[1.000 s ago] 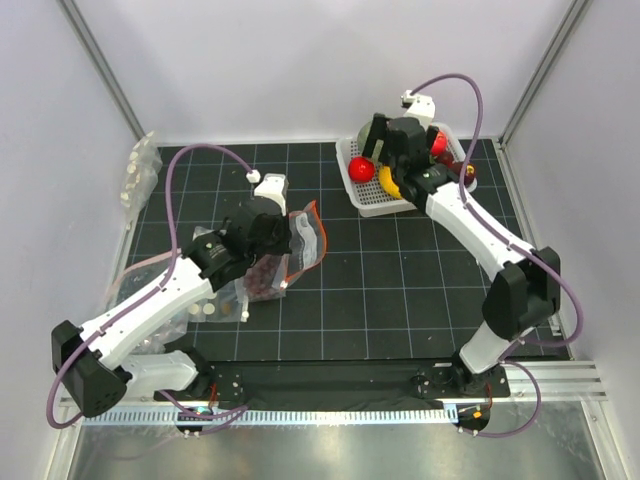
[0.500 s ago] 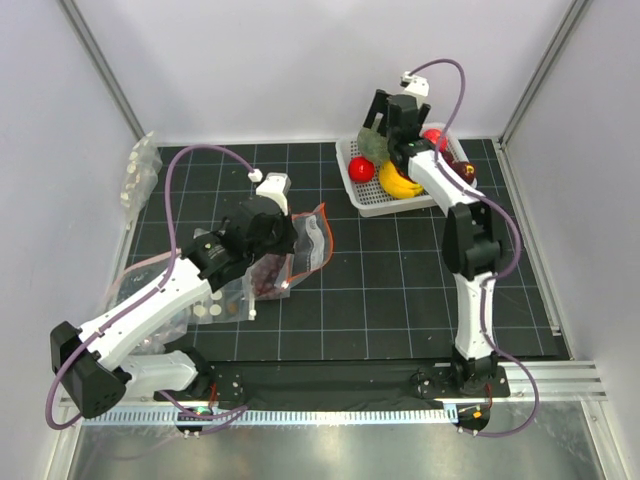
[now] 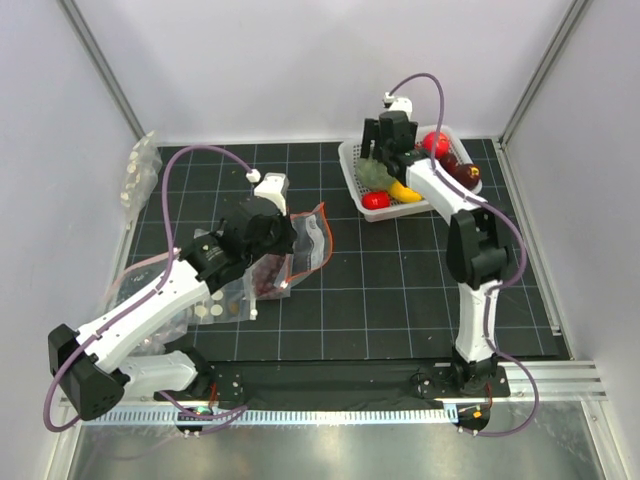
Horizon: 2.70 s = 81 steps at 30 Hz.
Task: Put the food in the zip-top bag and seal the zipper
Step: Adjust the fake fruit in the bin, then pick up the fake fruit from the bin.
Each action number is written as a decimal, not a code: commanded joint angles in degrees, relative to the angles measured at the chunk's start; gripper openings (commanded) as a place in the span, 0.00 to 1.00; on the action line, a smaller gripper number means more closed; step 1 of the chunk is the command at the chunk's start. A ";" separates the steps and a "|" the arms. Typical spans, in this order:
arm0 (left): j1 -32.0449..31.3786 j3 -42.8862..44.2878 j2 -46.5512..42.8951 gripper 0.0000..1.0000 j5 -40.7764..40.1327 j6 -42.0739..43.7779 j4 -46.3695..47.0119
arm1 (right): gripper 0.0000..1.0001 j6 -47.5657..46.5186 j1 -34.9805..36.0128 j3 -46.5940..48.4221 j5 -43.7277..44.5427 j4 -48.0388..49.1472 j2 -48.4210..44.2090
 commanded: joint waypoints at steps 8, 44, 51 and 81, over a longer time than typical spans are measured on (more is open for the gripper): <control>-0.18 -0.16 -1.74 0.03 -0.92 0.10 3.14 | 0.86 0.16 1.01 -27.08 -2.08 5.03 -24.36; -0.27 -0.51 -1.75 0.03 0.40 -0.16 3.32 | 1.00 26.88 -8.04 -23.06 15.93 0.46 -15.32; -0.36 -0.43 -1.83 0.03 0.31 -0.07 3.05 | 0.96 26.70 -8.48 -21.91 17.25 0.55 -13.20; -0.97 0.19 -0.78 0.02 0.05 0.54 2.44 | 0.39 12.67 15.84 -53.72 -19.65 19.69 -56.54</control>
